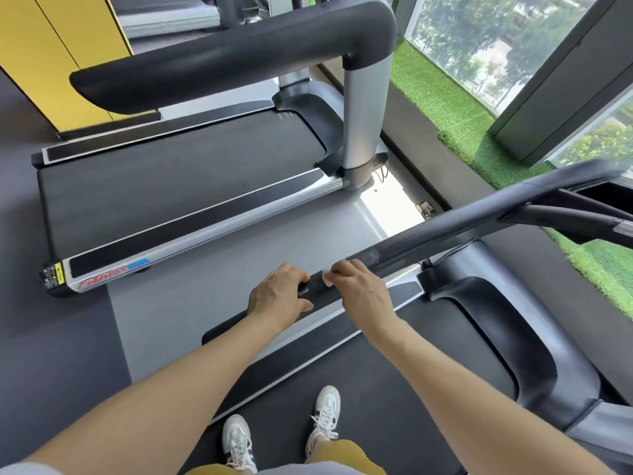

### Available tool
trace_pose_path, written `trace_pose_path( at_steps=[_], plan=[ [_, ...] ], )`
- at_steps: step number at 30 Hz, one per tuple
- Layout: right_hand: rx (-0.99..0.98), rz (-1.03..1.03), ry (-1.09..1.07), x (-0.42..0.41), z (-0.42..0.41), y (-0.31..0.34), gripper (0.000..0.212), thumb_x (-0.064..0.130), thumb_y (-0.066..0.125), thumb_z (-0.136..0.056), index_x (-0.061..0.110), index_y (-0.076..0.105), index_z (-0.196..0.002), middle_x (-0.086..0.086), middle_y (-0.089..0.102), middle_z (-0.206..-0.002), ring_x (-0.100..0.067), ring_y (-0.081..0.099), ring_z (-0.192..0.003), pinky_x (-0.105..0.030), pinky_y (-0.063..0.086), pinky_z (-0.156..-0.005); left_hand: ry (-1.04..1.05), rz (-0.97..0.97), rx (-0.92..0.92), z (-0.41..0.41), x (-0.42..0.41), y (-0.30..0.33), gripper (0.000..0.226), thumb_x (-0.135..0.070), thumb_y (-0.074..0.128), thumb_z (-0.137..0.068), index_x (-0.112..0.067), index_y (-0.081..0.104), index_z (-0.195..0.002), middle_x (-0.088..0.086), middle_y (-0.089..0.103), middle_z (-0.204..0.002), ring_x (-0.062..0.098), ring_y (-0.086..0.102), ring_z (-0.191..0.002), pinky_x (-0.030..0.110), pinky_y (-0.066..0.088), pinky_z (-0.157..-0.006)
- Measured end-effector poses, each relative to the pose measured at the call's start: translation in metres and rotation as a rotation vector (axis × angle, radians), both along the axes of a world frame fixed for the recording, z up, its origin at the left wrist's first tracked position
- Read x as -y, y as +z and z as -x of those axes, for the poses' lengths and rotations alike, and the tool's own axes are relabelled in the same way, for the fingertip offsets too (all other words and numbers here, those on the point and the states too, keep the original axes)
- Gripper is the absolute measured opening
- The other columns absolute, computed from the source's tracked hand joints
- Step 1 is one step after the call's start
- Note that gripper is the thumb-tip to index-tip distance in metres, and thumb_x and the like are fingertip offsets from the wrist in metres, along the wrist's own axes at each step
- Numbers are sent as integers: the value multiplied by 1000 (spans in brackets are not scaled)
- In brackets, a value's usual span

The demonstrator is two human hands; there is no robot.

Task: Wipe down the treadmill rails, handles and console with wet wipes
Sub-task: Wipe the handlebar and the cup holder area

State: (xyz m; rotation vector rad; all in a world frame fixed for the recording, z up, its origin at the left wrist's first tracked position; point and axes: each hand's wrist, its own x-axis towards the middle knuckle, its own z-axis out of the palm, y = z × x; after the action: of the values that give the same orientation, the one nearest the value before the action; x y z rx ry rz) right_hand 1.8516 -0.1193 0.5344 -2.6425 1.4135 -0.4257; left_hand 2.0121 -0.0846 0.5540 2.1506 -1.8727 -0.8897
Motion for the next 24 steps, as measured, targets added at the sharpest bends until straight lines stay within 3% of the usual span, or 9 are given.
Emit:
trace_pose_path(
  at_steps=[4, 7, 11, 16, 18, 21, 24],
  plan=[
    [-128, -82, -220, 31, 23, 8, 30, -7, 51, -79, 12, 71, -92, -2, 62, -95, -26, 54, -91, -34, 48, -60, -2, 29, -39, -15, -15, -5, 35, -32, 67, -86, -24, 55, -118, -5, 51, -112, 17, 51, -103, 28, 40, -80],
    [-54, -48, -330, 20, 6, 7, 26, -9, 52, -76, 8, 70, -84, -5, 63, -90, -29, 55, -84, -30, 39, -58, 26, 3, -37, -39, -36, -10, 36, -32, 67, -85, -25, 55, -119, -7, 49, -112, 15, 48, -106, 29, 41, -83],
    [79, -30, -140, -32, -52, -4, 35, 9, 36, -70, 15, 71, -69, 3, 62, -71, -20, 56, -64, -24, 42, -45, 51, -32, -43, -52, -44, -11, 41, -31, 68, -85, -24, 56, -123, -7, 52, -116, 17, 50, -110, 30, 42, -86],
    [-95, 39, 95, -19, -38, -6, 34, 12, 37, -75, 20, 71, -76, 6, 59, -73, -18, 56, -67, -22, 40, -39, 38, -41, -17, -49, -42, -9, 39, -30, 66, -87, -24, 56, -124, -5, 51, -118, 18, 49, -111, 32, 42, -86],
    [-88, 34, -50, 4, -15, -2, 27, 1, 50, -74, 17, 72, -78, 3, 60, -75, -23, 57, -71, -28, 45, -43, 30, -33, -16, -50, -42, -10, 38, -30, 65, -88, -24, 56, -124, -4, 51, -118, 19, 49, -110, 32, 43, -86],
    [-9, 25, -286, -8, -26, 1, 23, -5, 57, -63, 12, 71, -70, 0, 60, -71, -27, 57, -67, -22, 34, -46, 23, -29, -15, -50, -41, -10, 37, -31, 65, -88, -24, 56, -123, -4, 51, -117, 19, 49, -110, 31, 42, -85],
    [47, 12, -127, -50, -69, -4, 23, 9, 51, -66, 18, 71, -70, 5, 59, -69, -19, 57, -65, -18, 33, -43, 25, -39, -12, -52, -39, -10, 36, -32, 67, -86, -26, 57, -121, -5, 51, -114, 18, 49, -108, 30, 40, -81]
  ],
)
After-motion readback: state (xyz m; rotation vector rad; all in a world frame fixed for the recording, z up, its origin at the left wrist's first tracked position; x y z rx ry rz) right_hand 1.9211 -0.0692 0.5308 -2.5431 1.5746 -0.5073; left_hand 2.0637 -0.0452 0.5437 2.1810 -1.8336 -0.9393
